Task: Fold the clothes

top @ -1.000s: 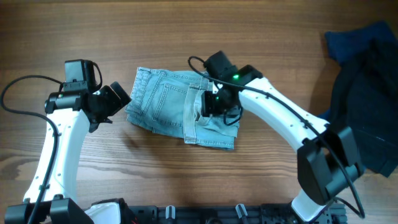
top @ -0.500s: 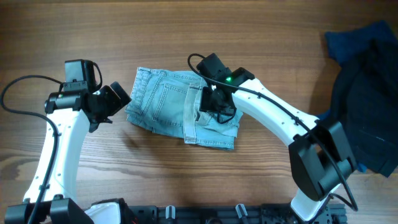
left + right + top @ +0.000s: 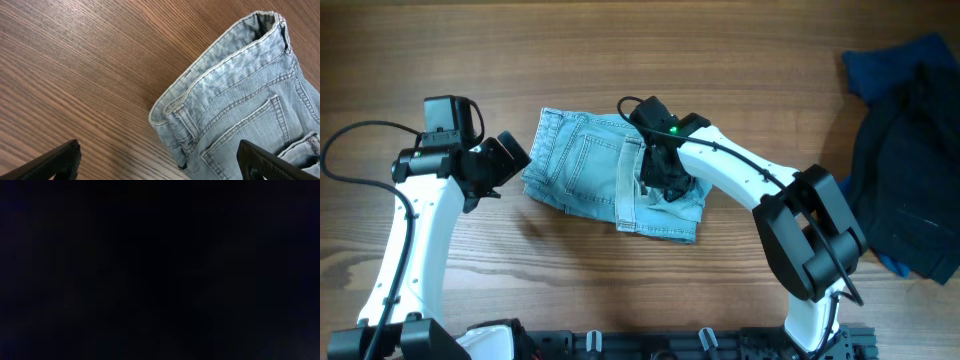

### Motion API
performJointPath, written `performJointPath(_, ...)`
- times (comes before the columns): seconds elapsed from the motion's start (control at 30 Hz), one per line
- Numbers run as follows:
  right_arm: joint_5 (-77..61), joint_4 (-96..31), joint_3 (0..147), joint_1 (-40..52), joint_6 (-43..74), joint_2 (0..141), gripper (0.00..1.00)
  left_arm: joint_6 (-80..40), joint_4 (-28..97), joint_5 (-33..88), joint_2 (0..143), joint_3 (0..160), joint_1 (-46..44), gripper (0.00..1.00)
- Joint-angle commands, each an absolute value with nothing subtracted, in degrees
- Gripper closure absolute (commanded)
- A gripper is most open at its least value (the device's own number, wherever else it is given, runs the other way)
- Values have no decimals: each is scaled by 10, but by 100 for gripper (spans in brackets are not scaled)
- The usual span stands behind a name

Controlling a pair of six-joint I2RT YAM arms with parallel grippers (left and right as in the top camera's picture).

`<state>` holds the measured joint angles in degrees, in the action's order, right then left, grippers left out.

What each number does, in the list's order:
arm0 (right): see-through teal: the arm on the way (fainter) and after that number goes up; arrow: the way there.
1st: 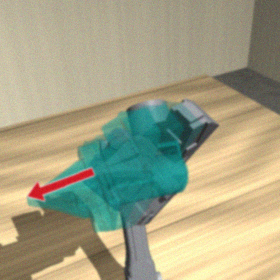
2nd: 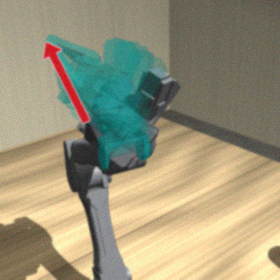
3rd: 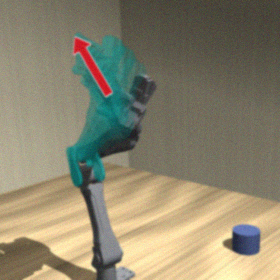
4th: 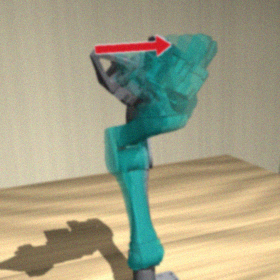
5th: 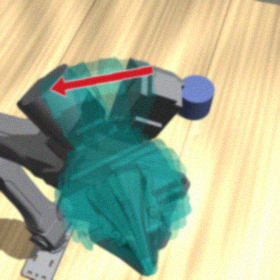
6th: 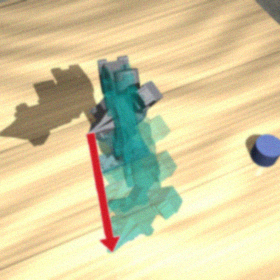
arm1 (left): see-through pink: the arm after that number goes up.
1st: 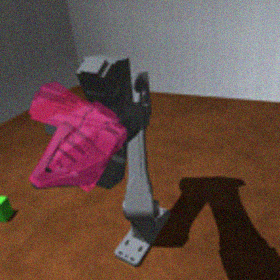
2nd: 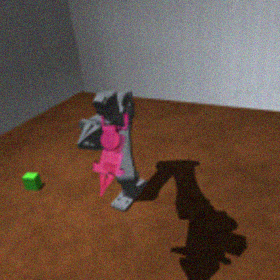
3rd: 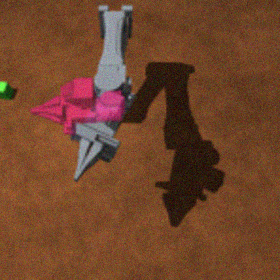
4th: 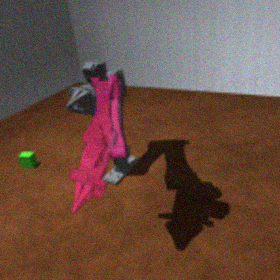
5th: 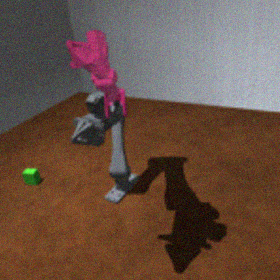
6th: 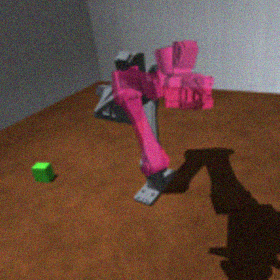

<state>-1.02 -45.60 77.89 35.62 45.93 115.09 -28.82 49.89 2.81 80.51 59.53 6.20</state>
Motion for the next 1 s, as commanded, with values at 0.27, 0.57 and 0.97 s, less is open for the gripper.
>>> performJointPath(0.27, -6, -536, 829, 362, 449, 1153, 96, -288, 496, 19, 804, 595, 67, 0)
performJointPath(0.57, -114, -547, 864, 389, 393, 1146, 96, -288, 496, 19, 804, 595, 67, 0)
performJointPath(0.97, -181, -572, 864, 432, 361, 1145, 96, -288, 495, 19, 804, 593, 67, 0)
